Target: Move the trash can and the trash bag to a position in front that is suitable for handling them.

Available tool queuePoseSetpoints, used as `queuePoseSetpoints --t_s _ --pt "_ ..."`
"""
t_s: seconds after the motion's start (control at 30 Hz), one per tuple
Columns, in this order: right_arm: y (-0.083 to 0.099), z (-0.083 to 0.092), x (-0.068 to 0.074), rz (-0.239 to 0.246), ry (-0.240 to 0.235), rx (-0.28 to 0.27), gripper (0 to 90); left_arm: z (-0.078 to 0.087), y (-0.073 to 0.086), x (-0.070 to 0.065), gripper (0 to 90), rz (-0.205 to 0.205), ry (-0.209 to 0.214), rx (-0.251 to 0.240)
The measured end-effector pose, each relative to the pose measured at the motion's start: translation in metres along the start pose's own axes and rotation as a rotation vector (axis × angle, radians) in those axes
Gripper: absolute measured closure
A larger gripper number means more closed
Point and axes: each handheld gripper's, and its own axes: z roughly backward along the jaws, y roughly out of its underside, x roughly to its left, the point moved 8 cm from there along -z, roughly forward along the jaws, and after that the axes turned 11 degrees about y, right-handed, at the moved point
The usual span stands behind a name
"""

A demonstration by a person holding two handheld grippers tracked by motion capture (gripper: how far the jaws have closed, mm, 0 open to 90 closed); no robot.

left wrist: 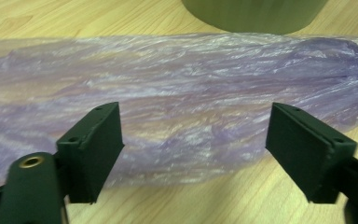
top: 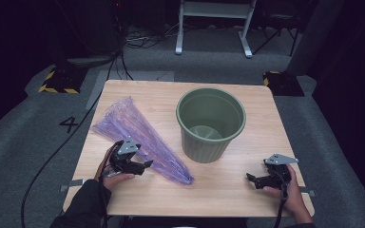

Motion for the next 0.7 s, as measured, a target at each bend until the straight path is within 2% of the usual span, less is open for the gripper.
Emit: queuePoseSetpoints --t_s 0.13,0.2,0.23,0.4,0.5,0.53,0.7 --pt "0.000 0.001 -0.001 -0.003 0.003 -0.012 7.2 0.005 0.007 0.002 15.8 0.008 -0.006 0.012" --pt "-0.001 0.002 -0.002 -0.005 0.002 -0.017 9.2 0.007 0.011 0.003 15.8 0.009 -0.022 0.022" --pt "-0.001 0.002 -0.001 -0.001 -0.002 -0.025 13.8 0.011 0.014 0.003 15.8 0.008 -0.032 0.026" --pt "-0.002 0.005 -0.001 0.000 0.004 -0.033 16.0 0.016 0.024 0.003 15.7 0.008 -0.047 0.048" --pt "-0.011 0.012 0.002 -0.009 -0.011 -0.071 16.1 0.018 0.031 0.003 15.9 0.011 -0.055 0.070" --pt "-0.014 0.014 0.004 -0.009 -0.019 -0.085 16.4 0.019 0.037 0.003 16.1 0.023 -0.071 0.082" --pt "-0.029 0.026 0.013 0.011 -0.043 -0.133 17.1 0.019 0.048 0.002 16.3 0.030 -0.069 0.118"
